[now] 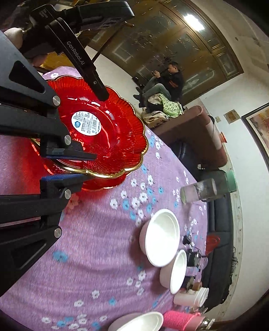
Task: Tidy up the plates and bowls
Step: 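Carry the red plate onto the large red bowl and release it, then move both grippers to the large white bowl, then grasp the rim of the white bowl with both grippers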
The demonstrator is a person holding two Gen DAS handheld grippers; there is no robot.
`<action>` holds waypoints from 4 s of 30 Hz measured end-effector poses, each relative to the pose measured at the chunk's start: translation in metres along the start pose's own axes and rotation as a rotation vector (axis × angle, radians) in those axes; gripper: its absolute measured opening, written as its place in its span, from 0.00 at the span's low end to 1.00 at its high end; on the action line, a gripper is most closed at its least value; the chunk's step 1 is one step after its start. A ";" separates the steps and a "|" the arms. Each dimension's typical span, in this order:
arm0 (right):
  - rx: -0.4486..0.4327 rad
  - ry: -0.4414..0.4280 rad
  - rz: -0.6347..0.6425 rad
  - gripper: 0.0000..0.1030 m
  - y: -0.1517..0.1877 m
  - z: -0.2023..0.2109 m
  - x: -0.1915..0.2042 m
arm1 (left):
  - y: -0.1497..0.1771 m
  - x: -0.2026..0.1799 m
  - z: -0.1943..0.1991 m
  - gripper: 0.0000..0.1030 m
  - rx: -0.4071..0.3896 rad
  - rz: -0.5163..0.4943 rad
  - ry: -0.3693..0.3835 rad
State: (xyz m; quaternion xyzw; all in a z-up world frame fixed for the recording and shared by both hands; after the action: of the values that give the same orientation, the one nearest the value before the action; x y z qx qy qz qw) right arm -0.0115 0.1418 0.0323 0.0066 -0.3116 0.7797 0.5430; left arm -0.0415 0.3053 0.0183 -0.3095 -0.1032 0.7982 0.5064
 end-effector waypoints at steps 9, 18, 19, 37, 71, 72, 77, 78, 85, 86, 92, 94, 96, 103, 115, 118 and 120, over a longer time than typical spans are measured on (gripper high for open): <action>0.090 -0.010 -0.037 0.13 0.002 -0.043 -0.009 | -0.001 0.017 -0.026 0.24 0.048 0.020 -0.035; 0.134 -0.017 -0.019 0.14 0.003 -0.064 -0.005 | -0.002 0.019 -0.026 0.52 0.051 0.040 -0.014; 0.134 -0.009 -0.014 0.14 0.002 -0.065 -0.004 | -0.001 0.017 -0.026 0.55 0.052 0.036 -0.008; 0.035 0.190 0.101 0.32 -0.011 -0.069 -0.003 | -0.007 0.013 0.024 0.79 -0.038 0.032 0.046; -0.286 0.299 -0.026 0.81 0.018 0.075 -0.117 | 0.041 -0.111 0.060 0.93 -0.233 -0.337 -0.337; -0.284 0.302 -0.043 0.81 0.018 0.078 -0.126 | 0.042 -0.116 0.057 0.93 -0.227 -0.350 -0.338; -0.277 0.301 -0.119 0.81 0.020 0.086 -0.166 | 0.044 -0.139 0.036 0.93 -0.160 -0.395 -0.307; -0.277 0.300 -0.134 0.81 0.020 0.087 -0.173 | 0.043 -0.142 0.031 0.93 -0.140 -0.395 -0.292; -0.231 0.254 -0.252 0.81 0.016 0.085 -0.224 | 0.013 -0.154 -0.001 0.93 -0.026 -0.342 -0.184; -0.226 0.248 -0.257 0.81 0.014 0.084 -0.226 | 0.006 -0.155 -0.005 0.93 -0.012 -0.329 -0.168; -0.193 0.191 -0.288 0.81 -0.010 0.067 -0.233 | -0.037 -0.165 -0.043 0.93 0.086 -0.251 -0.070; -0.181 0.175 -0.299 0.81 -0.021 0.059 -0.233 | -0.051 -0.167 -0.060 0.93 0.119 -0.226 -0.057; -0.170 0.163 -0.311 0.81 -0.032 0.050 -0.233 | -0.063 -0.169 -0.076 0.93 0.144 -0.212 -0.066; -0.119 0.056 -0.367 0.81 -0.072 0.008 -0.228 | -0.091 -0.167 -0.134 0.92 0.223 -0.180 -0.120; -0.055 -0.016 -0.356 0.63 -0.100 -0.046 -0.223 | -0.091 -0.170 -0.209 0.86 0.370 -0.160 -0.136; -0.050 -0.033 -0.354 0.56 -0.100 -0.052 -0.223 | -0.084 -0.173 -0.219 0.65 0.417 -0.189 -0.136; -0.047 -0.063 -0.356 0.50 -0.101 -0.057 -0.224 | -0.078 -0.175 -0.225 0.45 0.448 -0.201 -0.128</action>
State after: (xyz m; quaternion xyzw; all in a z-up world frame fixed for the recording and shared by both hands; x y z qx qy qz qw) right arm 0.1849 0.0033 -0.0429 0.0736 -0.3404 0.6634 0.6622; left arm 0.2027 0.1553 -0.0530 -0.1265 0.0140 0.7647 0.6317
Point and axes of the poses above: each gripper's, at about its wrist camera, not at the fingertips, and z roughly against the way its jaws point, x to its left, y to its underside, the point moved 9 cm from there along -z, roughly the way its jaws point, and after that the axes turned 12 degrees about x, right-handed, at the moved point
